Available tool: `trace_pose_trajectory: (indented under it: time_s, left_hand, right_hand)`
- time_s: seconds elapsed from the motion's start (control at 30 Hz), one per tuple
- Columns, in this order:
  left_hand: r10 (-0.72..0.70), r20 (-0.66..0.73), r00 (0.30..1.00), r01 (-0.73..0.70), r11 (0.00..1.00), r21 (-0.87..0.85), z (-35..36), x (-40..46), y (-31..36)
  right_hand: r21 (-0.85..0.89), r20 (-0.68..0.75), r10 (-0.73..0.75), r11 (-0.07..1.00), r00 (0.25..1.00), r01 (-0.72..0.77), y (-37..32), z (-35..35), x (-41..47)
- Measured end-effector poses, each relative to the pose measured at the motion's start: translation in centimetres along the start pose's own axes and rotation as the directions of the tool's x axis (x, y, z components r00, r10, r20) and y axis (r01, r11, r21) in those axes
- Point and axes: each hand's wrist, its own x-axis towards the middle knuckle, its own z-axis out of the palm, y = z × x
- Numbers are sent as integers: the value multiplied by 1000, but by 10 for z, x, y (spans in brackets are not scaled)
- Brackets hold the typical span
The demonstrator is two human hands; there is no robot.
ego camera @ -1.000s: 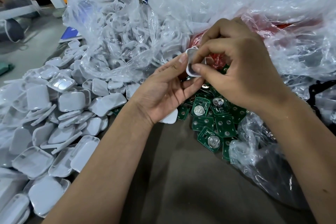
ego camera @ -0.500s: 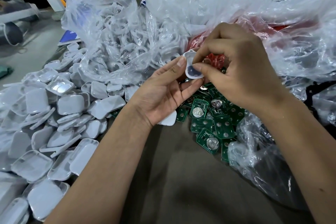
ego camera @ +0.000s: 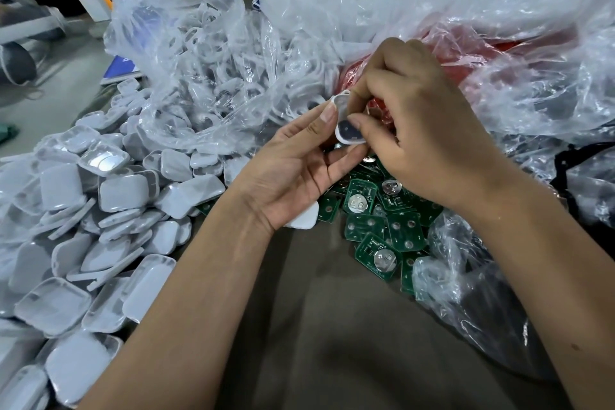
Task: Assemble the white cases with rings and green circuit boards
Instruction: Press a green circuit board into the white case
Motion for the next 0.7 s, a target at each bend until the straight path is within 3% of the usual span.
trace_pose_trajectory:
  time_s: [0.17,0.33,0.7]
  left_hand:
    - [7,27,1000,-6,1000,-31,0,0,0]
    - [32,116,993,-20,994,-108,0,-2,2]
    - [70,149,986,-43,983,-180,-1,-2,4]
  right_hand:
    - [142,-55,35,989,998,-27,2,-6,1]
    - [336,-227,95,942,969,-13,3,-13,1]
    - [297,-227,-35,949,973,103,1,-5,-2]
